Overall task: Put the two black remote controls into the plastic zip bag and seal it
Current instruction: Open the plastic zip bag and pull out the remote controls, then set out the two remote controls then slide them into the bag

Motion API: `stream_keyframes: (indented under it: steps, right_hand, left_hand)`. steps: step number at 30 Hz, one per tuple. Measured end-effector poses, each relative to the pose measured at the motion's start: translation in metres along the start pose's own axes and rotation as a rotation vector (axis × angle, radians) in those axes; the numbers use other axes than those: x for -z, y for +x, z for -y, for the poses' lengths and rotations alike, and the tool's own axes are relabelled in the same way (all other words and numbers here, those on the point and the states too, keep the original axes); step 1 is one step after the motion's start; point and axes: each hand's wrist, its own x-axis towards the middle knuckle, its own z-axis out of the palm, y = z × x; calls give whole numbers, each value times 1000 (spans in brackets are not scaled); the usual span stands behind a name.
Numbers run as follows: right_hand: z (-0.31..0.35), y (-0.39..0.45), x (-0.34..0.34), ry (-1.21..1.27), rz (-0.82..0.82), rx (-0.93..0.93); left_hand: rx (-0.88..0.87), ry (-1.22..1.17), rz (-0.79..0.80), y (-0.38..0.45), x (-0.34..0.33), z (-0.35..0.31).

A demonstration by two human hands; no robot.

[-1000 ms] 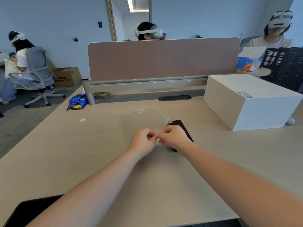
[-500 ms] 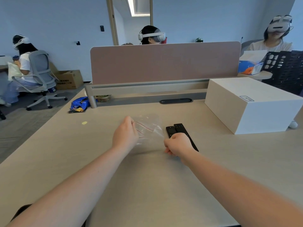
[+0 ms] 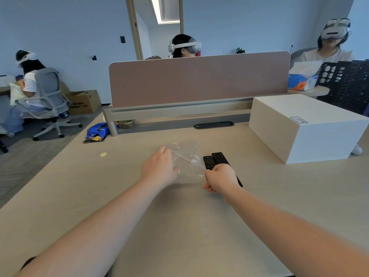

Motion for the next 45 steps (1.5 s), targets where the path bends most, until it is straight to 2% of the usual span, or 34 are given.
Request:
stream_keyframes:
  steps: [6, 11, 16, 19, 25, 30, 34, 40, 45]
  right_hand:
    - [2, 2, 7, -23, 44, -40]
    - [-7, 4, 9, -126, 121, -5]
    - [-16, -12, 18, -500, -38, 246]
    - [-19, -18, 22, -742, -59, 288]
    - [-22, -17, 13, -893, -94, 335]
    - [-21, -11, 4, -964, -110, 335]
    - [-20, -4, 0, -858, -153, 304]
    - [-8, 0, 23, -347, -249, 122]
    - [14, -14, 41, -51, -361, 279]
  left_hand:
    - [-3, -39, 59, -3, 2, 0]
    - [-74, -198, -32, -3, 4, 11]
    - [-234, -190, -16, -5, 0, 19]
    - [-260, -164, 1, -9, -3, 21]
    - [-248, -186, -6, -19, -7, 25]
    - [-277, -106, 77, -28, -13, 37]
    - [-248, -70, 137, -28, -15, 42]
    - [-253, -95, 177, -24, -15, 33]
    - [-235, -87, 198, -24, -18, 27]
